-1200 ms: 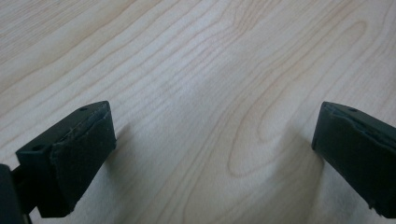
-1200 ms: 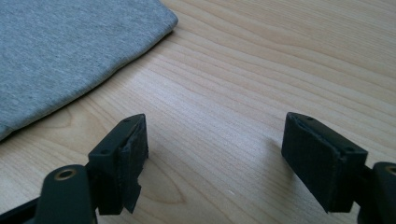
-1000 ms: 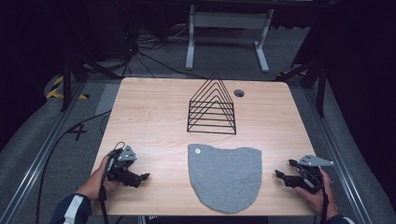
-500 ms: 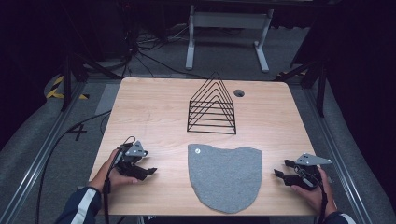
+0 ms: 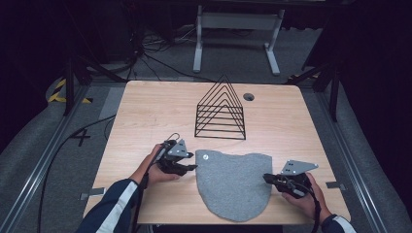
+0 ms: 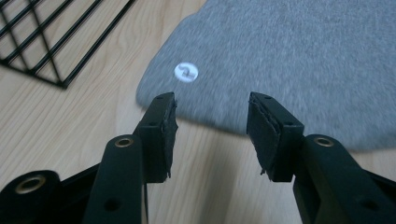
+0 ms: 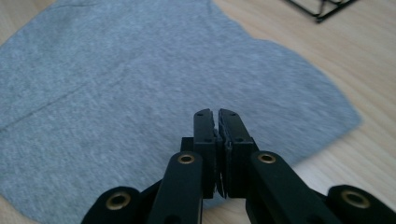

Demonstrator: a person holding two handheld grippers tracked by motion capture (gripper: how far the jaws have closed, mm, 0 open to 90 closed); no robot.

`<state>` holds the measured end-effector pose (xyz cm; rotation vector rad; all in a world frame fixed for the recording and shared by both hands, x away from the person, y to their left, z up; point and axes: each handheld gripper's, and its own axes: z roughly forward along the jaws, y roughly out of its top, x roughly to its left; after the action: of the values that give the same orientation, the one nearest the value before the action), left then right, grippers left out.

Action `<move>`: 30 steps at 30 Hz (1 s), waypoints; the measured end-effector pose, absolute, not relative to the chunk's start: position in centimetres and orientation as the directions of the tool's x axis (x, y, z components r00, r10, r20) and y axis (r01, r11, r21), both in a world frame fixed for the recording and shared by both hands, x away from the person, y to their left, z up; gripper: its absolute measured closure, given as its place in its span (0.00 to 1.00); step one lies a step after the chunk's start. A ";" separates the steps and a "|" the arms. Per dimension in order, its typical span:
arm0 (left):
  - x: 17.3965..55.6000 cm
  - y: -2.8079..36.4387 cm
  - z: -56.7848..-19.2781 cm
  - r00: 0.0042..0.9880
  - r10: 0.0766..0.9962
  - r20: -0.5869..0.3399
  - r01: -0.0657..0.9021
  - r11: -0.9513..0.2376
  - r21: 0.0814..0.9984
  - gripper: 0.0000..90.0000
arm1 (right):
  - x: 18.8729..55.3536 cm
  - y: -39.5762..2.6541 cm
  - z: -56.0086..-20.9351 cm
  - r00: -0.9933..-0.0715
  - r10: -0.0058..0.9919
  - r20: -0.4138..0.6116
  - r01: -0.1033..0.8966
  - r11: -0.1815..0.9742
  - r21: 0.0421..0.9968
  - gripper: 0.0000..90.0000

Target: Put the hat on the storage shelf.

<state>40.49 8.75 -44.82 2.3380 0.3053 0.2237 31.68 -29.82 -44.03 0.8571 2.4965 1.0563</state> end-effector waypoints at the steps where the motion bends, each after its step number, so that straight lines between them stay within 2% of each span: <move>1: 40.7 8.2 -44.9 0.960 0.271 0.075 0.141 -0.695 0.705 0.60 | 31.6 -29.4 -44.3 -0.783 0.621 -0.038 0.412 0.563 0.717 0.98; 7: 41.8 6.4 -45.6 0.960 0.265 0.093 0.135 -0.725 0.676 0.64 | 31.9 -28.5 -45.5 -0.786 0.617 -0.030 0.431 0.581 0.690 0.98; 13: 41.3 6.7 -46.3 0.969 0.243 0.041 0.154 -0.727 0.669 0.66 | 32.5 -28.4 -45.7 -0.776 0.629 -0.039 0.437 0.582 0.685 0.99; 20: 38.4 8.3 -46.4 0.982 0.188 0.005 0.137 -0.731 0.668 0.69 | 34.6 -27.8 -45.6 -0.774 0.633 -0.022 0.452 0.577 0.680 1.00; 30: 35.1 8.3 -46.4 0.979 0.204 -0.003 0.155 -0.732 0.663 0.73 | 38.9 -25.3 -45.3 -0.772 0.632 -0.071 0.440 0.610 0.659 1.00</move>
<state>35.12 8.28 -46.39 2.4056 0.2499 0.0902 38.87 -25.31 -45.34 0.8704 2.5421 0.9223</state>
